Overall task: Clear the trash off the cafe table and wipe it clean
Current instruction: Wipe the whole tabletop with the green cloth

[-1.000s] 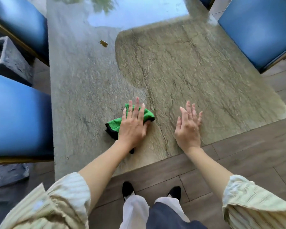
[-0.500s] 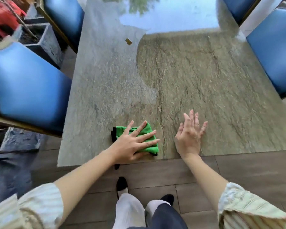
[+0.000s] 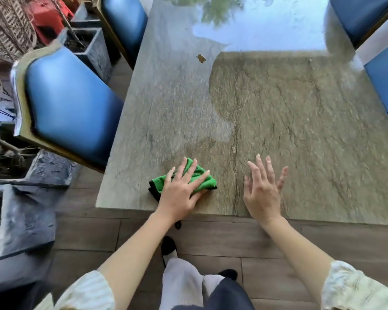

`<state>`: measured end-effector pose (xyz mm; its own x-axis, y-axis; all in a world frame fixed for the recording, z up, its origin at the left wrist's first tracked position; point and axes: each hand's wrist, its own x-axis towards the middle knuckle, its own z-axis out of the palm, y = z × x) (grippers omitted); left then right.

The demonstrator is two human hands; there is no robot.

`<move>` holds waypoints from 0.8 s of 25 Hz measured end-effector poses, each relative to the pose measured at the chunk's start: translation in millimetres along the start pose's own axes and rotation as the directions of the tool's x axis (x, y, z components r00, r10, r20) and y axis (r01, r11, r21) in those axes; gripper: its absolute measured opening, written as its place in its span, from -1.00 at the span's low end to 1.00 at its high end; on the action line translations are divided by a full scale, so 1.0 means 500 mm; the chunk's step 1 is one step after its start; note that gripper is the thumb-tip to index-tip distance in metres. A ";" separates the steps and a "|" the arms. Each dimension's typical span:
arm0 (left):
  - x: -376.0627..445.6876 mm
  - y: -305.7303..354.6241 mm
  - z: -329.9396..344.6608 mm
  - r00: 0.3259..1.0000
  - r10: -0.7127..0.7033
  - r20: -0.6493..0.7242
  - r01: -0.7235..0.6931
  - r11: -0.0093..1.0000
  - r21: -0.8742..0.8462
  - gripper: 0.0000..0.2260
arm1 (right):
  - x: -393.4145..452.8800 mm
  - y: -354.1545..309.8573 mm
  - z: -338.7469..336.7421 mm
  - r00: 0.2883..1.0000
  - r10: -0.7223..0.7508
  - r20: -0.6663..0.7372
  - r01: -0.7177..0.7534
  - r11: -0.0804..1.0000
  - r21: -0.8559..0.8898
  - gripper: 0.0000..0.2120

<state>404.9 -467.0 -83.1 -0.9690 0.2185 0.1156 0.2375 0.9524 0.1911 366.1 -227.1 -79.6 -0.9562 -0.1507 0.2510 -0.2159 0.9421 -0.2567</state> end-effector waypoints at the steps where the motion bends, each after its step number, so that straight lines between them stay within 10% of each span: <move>1: -0.020 -0.037 -0.008 0.986 0.162 0.027 -0.163 0.986 0.025 -0.54 | 0.007 -0.010 0.000 1.000 -0.027 0.016 0.027 1.000 0.001 -0.61; 4: -0.028 -0.160 -0.033 0.943 0.320 0.091 -0.326 0.944 0.058 -0.50 | 0.043 -0.058 0.014 0.995 -0.064 0.074 0.061 0.998 0.033 -0.59; 7: -0.001 -0.213 -0.046 0.999 -0.038 0.015 0.038 0.999 0.037 -0.54 | 0.072 -0.105 0.041 0.988 -0.093 0.123 0.086 0.994 0.063 -0.54; 10: 0.007 -0.152 -0.031 0.896 -0.440 -0.060 0.437 0.898 -0.056 -0.55 | 0.071 -0.116 0.062 0.987 -0.095 0.133 0.088 0.994 0.058 -0.52; 16: -0.106 -0.152 -0.055 0.962 0.254 0.101 -0.249 0.967 -0.059 -0.53 | 0.074 -0.119 0.068 0.988 -0.064 0.144 0.054 0.996 0.070 -0.59; 20: -0.098 -0.250 -0.071 0.990 0.120 0.073 -0.118 0.992 -0.036 -0.57 | 0.075 -0.117 0.068 0.987 -0.067 0.149 0.056 0.995 0.077 -0.60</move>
<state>425.0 -604.4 -78.3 -0.9359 0.3462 0.0658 0.3521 0.9118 0.2112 336.1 -298.0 -86.9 -0.9582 -0.2567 0.1259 -0.2840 0.9064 -0.3129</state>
